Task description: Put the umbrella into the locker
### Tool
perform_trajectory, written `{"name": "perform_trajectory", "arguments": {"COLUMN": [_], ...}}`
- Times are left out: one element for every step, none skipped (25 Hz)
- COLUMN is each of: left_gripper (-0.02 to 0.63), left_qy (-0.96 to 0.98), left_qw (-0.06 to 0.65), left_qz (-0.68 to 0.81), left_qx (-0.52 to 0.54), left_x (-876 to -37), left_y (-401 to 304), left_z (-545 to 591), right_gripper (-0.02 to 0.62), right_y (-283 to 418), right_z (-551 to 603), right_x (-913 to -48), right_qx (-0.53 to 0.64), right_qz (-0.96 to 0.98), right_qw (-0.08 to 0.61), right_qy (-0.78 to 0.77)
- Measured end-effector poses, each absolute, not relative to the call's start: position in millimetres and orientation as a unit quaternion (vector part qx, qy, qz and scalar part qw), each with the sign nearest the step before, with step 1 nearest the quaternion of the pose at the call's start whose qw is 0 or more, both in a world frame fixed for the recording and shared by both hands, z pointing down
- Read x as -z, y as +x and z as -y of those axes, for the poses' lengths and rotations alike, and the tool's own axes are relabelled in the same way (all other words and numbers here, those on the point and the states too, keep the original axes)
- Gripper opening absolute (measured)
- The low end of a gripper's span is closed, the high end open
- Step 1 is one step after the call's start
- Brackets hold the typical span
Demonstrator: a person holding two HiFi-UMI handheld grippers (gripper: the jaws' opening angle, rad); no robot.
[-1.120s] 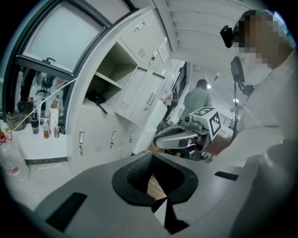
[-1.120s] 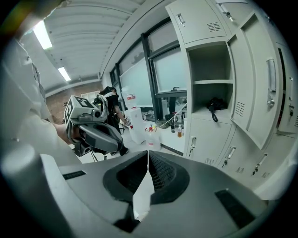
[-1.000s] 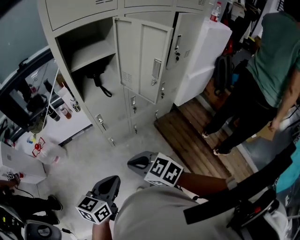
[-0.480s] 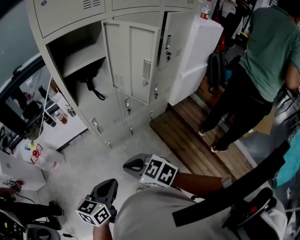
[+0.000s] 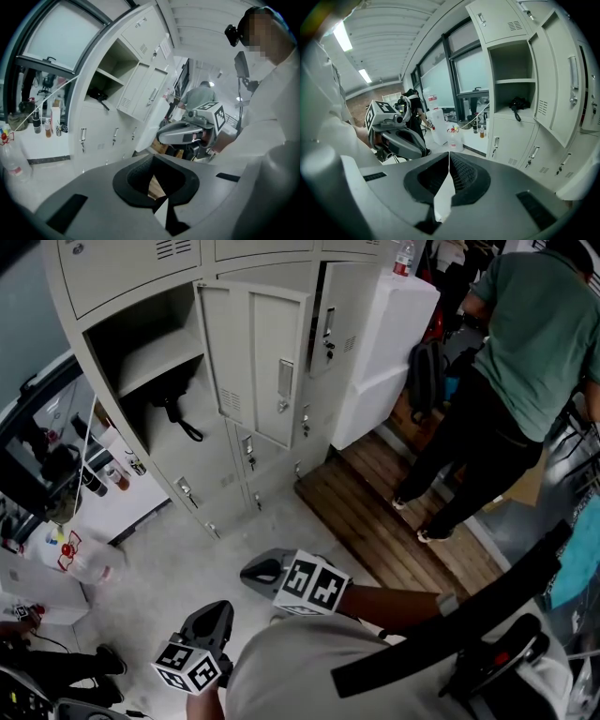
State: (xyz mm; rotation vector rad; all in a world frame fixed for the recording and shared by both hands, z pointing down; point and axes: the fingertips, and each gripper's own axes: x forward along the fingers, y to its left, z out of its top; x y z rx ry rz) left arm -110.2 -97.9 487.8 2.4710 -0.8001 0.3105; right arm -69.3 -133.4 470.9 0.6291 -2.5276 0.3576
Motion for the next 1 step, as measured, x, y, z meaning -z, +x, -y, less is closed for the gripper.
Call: {"name": "perform_trajectory", "arguments": {"left_gripper": [0.011], "left_qy": [0.912], "left_qw": [0.26], "left_qz": [0.295], "left_qx": [-0.115], "left_x": [-488.4], "left_y": [-110.0], "left_z": [97.7], "right_gripper": [0.017], "right_y": [-69.8], "right_z": [133.7], "right_x": [-470.9], "right_qx": [-0.131], "right_qz": [0.93], "right_qw": [0.254], "right_qy": [0.231]}}
